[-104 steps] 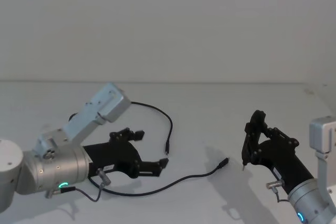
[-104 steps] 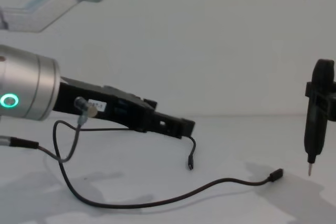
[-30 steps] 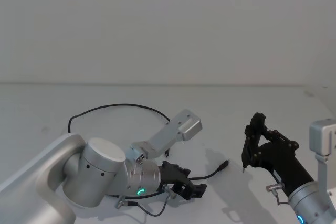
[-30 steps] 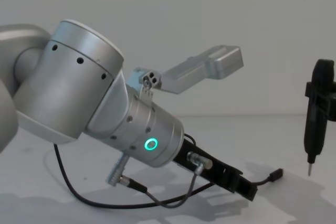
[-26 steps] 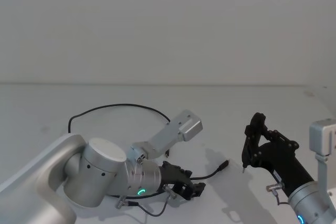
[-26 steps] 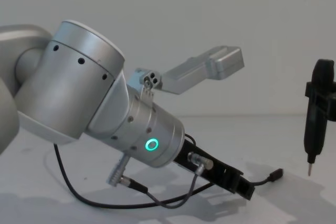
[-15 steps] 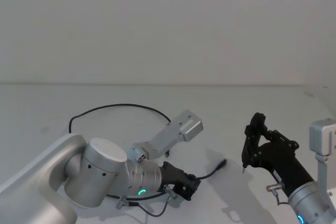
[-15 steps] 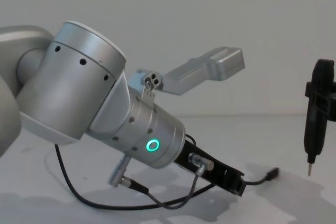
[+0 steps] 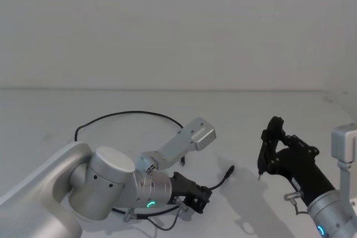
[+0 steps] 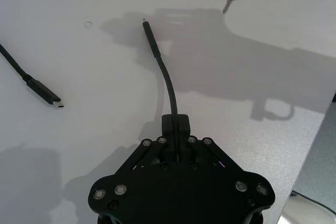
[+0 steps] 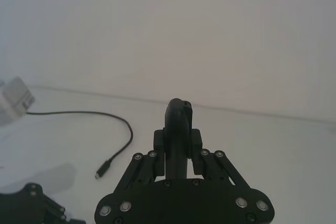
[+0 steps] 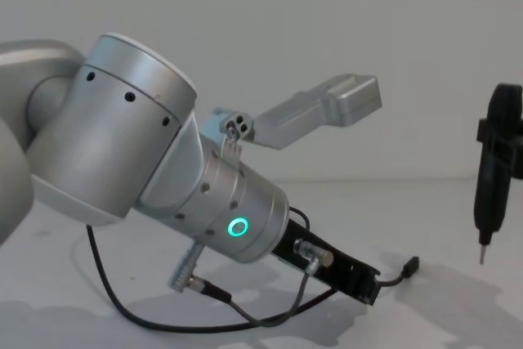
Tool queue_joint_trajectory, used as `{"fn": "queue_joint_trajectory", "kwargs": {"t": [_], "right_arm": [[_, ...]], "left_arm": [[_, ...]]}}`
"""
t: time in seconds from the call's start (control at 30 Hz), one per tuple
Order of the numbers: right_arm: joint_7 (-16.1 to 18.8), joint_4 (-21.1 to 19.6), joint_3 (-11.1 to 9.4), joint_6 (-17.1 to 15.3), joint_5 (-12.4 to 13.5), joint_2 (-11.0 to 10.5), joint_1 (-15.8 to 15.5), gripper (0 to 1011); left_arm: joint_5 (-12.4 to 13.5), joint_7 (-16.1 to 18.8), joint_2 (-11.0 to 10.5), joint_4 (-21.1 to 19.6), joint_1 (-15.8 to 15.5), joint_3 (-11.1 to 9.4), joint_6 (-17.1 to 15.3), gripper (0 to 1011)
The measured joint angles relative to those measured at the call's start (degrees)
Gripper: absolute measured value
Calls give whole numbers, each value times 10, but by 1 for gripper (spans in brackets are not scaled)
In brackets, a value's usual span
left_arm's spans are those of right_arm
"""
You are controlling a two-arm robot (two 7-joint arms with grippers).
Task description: Pick up the data cable with the one hand.
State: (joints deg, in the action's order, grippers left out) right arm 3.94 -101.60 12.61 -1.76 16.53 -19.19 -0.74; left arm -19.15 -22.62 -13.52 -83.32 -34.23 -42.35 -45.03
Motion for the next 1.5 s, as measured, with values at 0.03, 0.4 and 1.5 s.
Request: {"fn": "queue_joint_trajectory", "kwargs": {"t": [0.03, 0.4, 1.5], "right_arm": [[1, -1, -1, 1, 0, 0, 0, 279], [14, -33, -19, -1, 24, 5, 11, 279], [49, -59, -65, -89, 144, 13, 48, 279]], "left_arm": [[0, 0, 0, 0, 0, 0, 0, 40], [12, -20, -18, -17, -4, -10, 26, 40], [25, -152, -109, -60, -47, -23, 156, 40]]}}
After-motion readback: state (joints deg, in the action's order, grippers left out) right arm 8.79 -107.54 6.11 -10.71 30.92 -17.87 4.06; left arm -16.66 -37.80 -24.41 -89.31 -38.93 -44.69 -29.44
